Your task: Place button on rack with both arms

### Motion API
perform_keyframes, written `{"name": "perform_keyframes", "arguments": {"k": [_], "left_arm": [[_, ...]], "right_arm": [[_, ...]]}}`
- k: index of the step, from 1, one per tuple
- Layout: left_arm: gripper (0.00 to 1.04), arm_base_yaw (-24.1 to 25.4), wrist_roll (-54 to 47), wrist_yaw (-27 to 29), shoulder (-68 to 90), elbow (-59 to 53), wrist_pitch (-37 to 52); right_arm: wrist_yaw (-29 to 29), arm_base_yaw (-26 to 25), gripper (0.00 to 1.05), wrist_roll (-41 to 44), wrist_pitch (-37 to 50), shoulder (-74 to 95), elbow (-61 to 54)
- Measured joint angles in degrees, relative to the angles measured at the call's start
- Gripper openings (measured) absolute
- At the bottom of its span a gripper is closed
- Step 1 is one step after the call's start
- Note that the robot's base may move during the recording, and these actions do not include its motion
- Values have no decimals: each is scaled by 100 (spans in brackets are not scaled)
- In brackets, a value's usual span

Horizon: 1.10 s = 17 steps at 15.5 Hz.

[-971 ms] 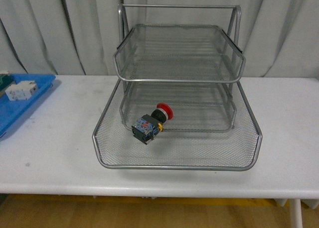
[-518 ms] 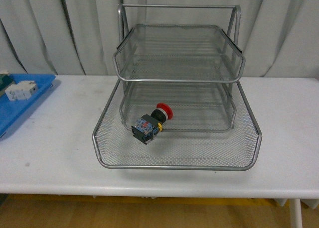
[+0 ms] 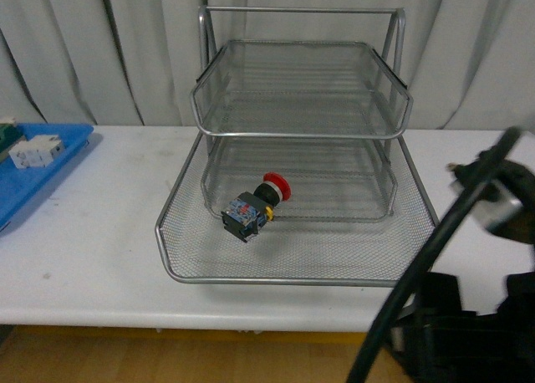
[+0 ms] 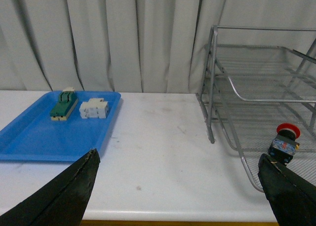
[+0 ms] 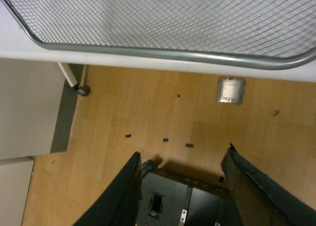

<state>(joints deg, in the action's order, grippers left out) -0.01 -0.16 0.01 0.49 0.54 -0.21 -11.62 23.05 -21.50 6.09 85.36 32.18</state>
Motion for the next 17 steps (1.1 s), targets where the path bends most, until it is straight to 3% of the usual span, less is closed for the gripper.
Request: {"name": "perform_keyframes", "arguments": {"k": [1,4,6,7,12,17], "left_arm": [[98,0,0,-2,0,0,0],[98,0,0,-2,0,0,0],[98,0,0,-2,0,0,0],[98,0,0,-2,0,0,0],[98,0,0,-2,0,0,0],[98,0,0,-2,0,0,4]], "right_arm": [[13,225,47,-155,46,439,251],[109,481,29,-310,138,1071,686],[160,640,7,-468,107,1790,1182],[214,691,2,-540,42,2151,1467],[546,734,2,-348,-42,2881,2472],[898,737,2,59,-664,3834,3794]]}}
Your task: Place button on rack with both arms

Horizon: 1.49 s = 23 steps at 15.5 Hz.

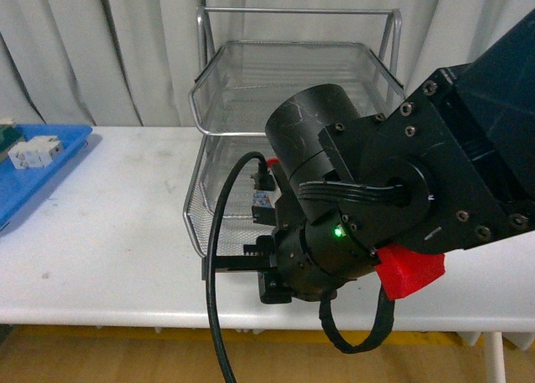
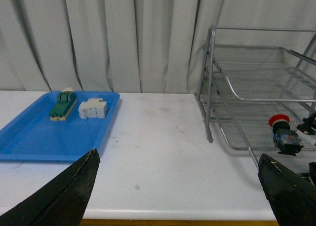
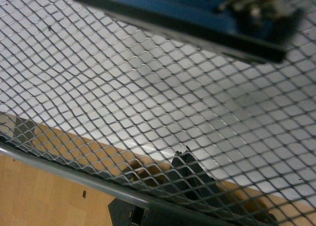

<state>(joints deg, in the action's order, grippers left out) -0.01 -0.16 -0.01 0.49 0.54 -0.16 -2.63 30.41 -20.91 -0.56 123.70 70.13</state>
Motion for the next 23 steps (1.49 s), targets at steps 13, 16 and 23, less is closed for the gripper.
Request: {"name": "perform_keyframes", "arguments": {"k": [13,16,23], "left_arm": [[98,0,0,0,0,0,-4],[98,0,2,4,0,0,-2],[98,0,0,0,0,0,-7]], "right_arm": [[874,-697,4,520,1993,-813,-286],[2177,-903,2,1624,5637,-1672,-2315],[1259,-2103,2,2055,6642,-4205,-5569]]}}
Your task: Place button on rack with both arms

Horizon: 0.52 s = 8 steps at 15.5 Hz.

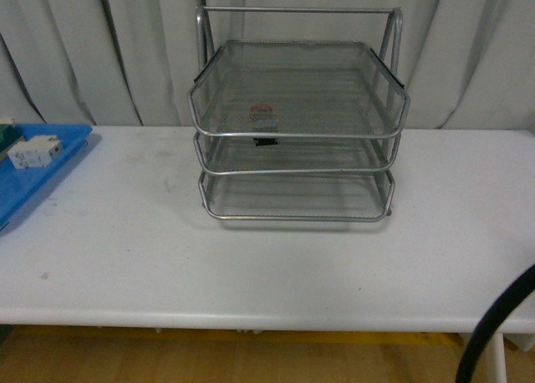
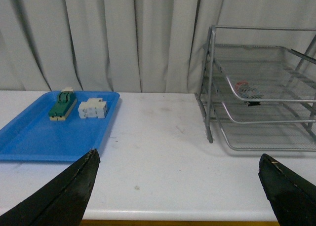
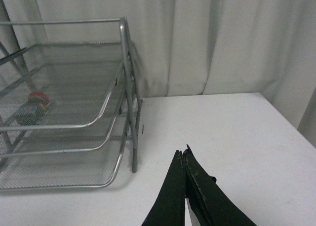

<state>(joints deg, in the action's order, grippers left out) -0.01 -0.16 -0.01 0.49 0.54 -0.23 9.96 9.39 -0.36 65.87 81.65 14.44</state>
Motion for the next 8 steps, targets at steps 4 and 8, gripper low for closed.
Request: {"name": "perform_keyframes", "arguments": {"k": [4,8], "left_arm": [[98,0,2,2,0,0,0],[98,0,0,0,0,0,0]], "right_arm": [[-310,-245,2,0,-411,-1027,-590],[-459,-442,2,0,-872,-1821,-894]]}}
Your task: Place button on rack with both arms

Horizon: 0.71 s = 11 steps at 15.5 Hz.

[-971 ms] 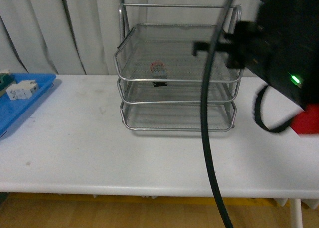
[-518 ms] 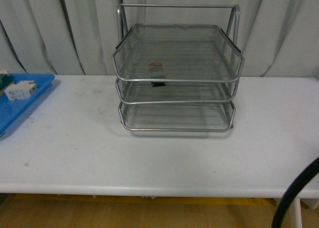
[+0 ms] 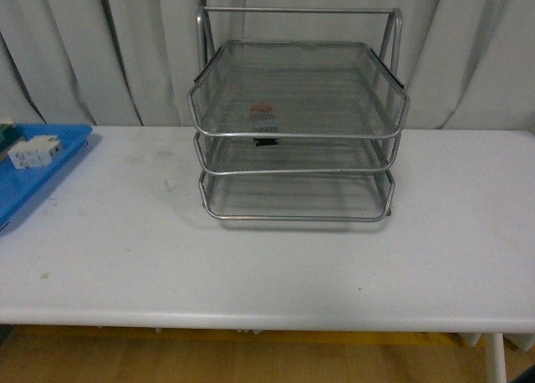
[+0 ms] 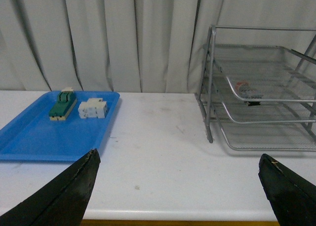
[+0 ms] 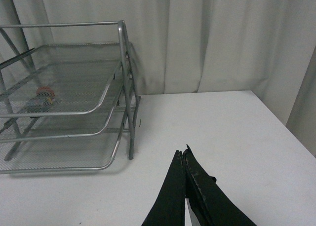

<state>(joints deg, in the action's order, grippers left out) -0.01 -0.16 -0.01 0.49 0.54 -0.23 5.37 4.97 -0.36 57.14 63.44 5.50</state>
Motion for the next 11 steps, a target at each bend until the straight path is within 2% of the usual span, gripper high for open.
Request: {"name": "perform_keyframes", "arguments": {"k": [3,4,5,11], "left_arm": [[98,0,0,2,0,0,0],[98,0,0,0,0,0,0],[98,0,0,2,0,0,-2],[98,0,0,2,0,0,0]], "right_arm": [[-85,-59,2,0,-260,-378,-120],[-448,-339,2,4,-496,-673,-205],[-472,-529,2,2,-778,-1051,-282],[-516,-527,2,2,-2273,-2824,-483]]}}
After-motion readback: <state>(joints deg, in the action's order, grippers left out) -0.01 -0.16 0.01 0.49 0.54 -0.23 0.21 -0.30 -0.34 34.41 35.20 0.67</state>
